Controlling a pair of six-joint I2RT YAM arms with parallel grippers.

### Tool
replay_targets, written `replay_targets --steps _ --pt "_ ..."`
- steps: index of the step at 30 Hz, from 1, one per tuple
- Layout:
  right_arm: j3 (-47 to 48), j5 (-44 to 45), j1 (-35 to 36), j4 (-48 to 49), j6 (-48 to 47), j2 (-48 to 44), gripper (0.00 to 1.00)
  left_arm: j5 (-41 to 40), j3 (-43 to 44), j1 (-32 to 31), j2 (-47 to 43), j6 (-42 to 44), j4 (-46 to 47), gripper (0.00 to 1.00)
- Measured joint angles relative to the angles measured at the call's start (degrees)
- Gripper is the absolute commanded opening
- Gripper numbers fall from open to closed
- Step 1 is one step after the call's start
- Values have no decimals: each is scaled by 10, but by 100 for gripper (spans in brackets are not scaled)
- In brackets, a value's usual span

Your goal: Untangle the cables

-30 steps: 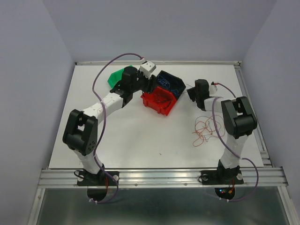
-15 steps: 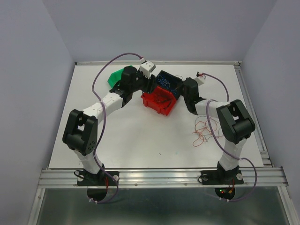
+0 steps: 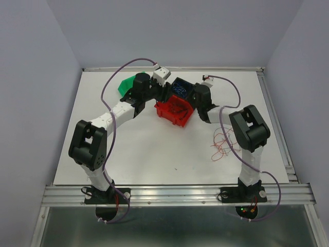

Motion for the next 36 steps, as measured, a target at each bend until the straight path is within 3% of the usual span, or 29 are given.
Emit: replay_targets --steps 4,8,11,12,15,19,22,23,24,28,30,31,32,36 --pt "44 -26 0 -37 -13 24 1 0 0 0 0 0 0 56" --pt "85 -39 -1 -89 -23 40 12 1 0 0 0 0 0 56" --pt "97 -39 -1 -112 -28 46 23 1 0 0 0 0 0 56" --pt "97 -40 -1 -120 -30 46 33 1 0 0 0 0 0 56" --pt "100 -39 -1 -142 -37 45 47 2 0 0 0 0 0 56" --pt "100 -38 -1 -163 -45 34 55 2 0 0 0 0 0 56" --pt "90 -31 0 -178 -52 -9 62 2 0 0 0 0 0 57" --pt "83 -28 0 -181 -53 -27 67 2 0 0 0 0 0 58" --pt "71 -23 0 -181 -55 -58 79 2 0 0 0 0 0 59" --pt "36 -3 0 -189 -53 -159 92 2 -1 0 -2 1 1 62" --pt "25 15 0 -207 -42 -191 96 4 -8 -3 -8 5 6 68" --pt "21 26 0 -217 -38 -218 96 5 -13 -6 -11 8 9 79" --pt "18 36 0 -227 -32 -234 97 6 -17 -11 -14 12 10 82" --pt "-47 82 0 -281 -9 -335 98 19 -39 -68 -20 35 18 82"
